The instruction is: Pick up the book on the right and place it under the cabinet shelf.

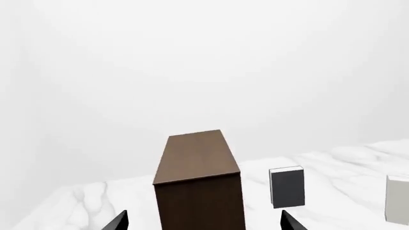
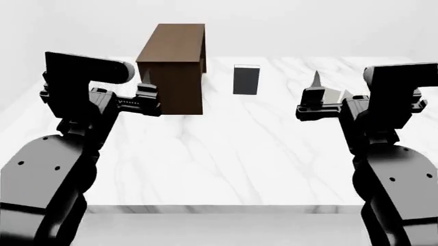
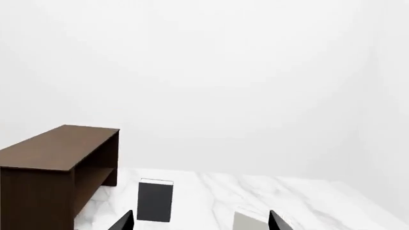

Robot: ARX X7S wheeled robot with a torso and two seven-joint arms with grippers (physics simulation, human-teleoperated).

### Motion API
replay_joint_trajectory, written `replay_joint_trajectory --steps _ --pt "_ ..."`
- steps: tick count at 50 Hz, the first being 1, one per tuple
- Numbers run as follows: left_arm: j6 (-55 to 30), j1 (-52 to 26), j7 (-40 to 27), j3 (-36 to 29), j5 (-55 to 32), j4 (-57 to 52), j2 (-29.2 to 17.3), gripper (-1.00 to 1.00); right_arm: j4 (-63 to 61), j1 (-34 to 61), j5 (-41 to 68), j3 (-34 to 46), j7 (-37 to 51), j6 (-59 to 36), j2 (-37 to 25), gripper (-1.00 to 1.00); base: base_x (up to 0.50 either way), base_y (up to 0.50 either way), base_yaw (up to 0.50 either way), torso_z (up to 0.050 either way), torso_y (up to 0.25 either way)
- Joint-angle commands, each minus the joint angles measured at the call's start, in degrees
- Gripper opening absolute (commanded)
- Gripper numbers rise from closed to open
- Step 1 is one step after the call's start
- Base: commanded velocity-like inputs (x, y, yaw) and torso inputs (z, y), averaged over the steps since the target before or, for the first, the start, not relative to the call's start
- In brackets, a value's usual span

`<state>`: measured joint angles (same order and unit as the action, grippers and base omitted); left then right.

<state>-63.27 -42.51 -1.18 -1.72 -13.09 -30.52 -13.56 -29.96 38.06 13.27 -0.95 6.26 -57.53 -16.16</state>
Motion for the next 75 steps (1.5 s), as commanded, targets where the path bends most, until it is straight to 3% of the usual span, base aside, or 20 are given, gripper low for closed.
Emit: replay_joint_trajectory --steps 1,13,47,54,75 --pt "-7.5 -15.9 0.9 -1.8 -0.9 7.9 -1.0 1.0 9.4 15.8 0.5 2.0 -1.6 -6.2 -2.8 1.0 0.0 0.0 0.0 0.05 0.0" --pt "-6.0 -23.1 0.5 -4.2 0.5 18.0 -0.3 1.0 24.9 25.7 -1.4 7.3 -3.7 -2.4 -2.7 1.0 0.0 0.0 0.0 0.039 0.0" --pt "-8.9 -23.5 0.0 -3.9 -0.8 15.3 -1.2 1.0 22.9 26.2 0.1 7.1 -4.1 -6.2 -3.8 1.0 0.0 -0.48 0.0 0.0 0.0" --pt "-8.8 -23.0 0.0 -3.4 -1.1 15.1 -1.3 1.0 22.9 27.2 -0.1 9.1 -4.7 -6.0 -3.9 1.0 0.02 -0.01 0.0 0.0 0.0" --pt "-9.3 -23.1 -0.3 -4.2 -1.5 14.8 -1.6 1.0 22.8 25.6 0.9 9.3 -5.2 -5.8 -4.1 1.0 0.46 -0.18 0.0 0.0 0.0"
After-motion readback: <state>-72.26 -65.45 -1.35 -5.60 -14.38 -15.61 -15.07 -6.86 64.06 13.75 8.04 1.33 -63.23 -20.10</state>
